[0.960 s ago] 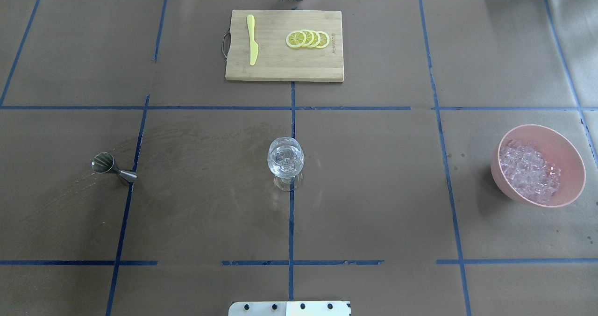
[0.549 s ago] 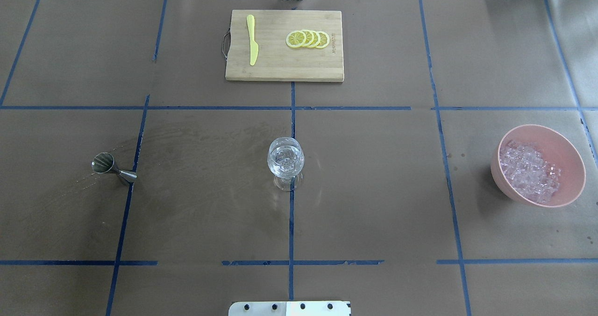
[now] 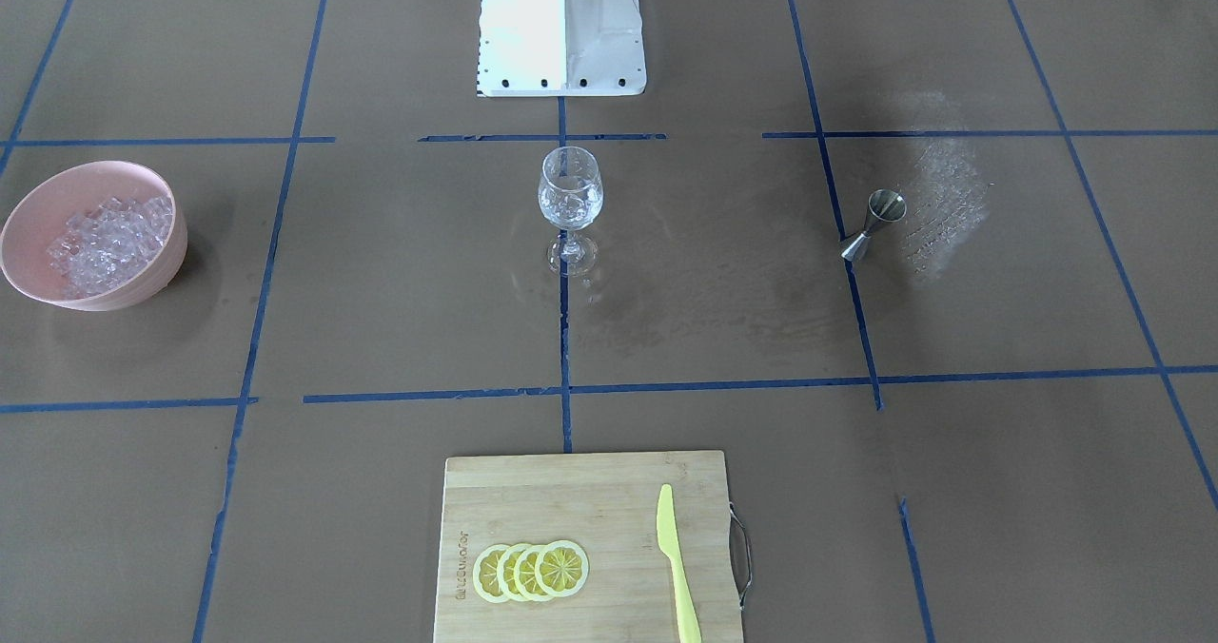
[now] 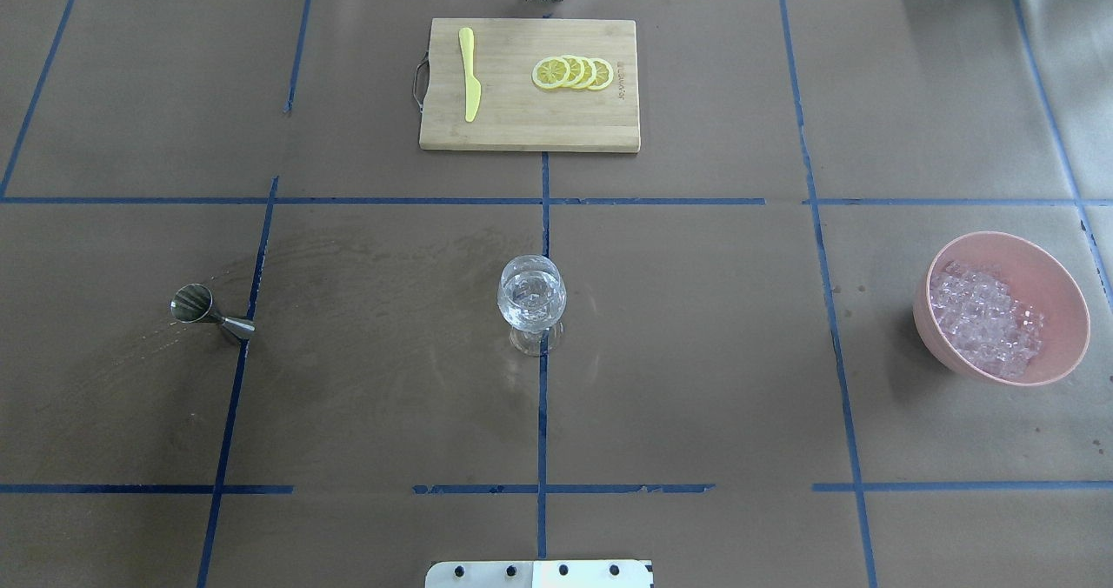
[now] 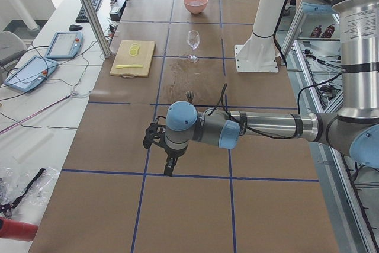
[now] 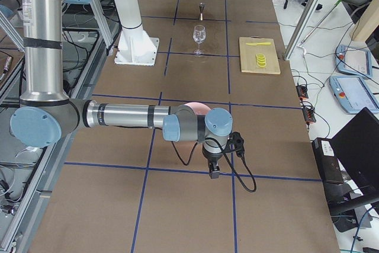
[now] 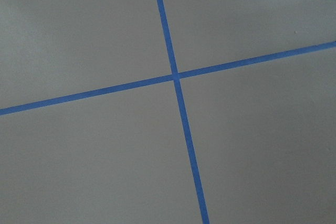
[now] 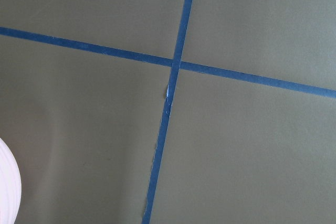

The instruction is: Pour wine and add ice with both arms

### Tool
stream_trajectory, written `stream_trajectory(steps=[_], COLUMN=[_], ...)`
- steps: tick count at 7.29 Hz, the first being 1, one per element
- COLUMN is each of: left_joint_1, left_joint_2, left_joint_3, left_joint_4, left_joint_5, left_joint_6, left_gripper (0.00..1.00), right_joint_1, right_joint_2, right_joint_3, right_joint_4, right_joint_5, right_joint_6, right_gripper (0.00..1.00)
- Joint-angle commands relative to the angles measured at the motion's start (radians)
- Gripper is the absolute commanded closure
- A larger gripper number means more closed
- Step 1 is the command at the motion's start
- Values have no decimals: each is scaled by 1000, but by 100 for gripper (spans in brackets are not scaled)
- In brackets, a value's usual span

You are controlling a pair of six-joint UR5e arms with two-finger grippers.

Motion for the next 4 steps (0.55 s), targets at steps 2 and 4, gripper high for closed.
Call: stream_trajectory(steps=[2, 4], left_joint_1=[1, 1], left_joint_2=[-3, -3], left_joint_3=[0, 4], left_joint_4=[-3, -21], left_joint_5=[0, 0], left_joint_6=[0, 0], left_gripper=[0, 0], right_joint_1=[0, 0], right_joint_2=[-2, -2], right_joint_3=[-3, -3], right_joint_4=[0, 0], right_joint_5=[0, 0], right_joint_6=[-2, -2], right_gripper=[0, 0])
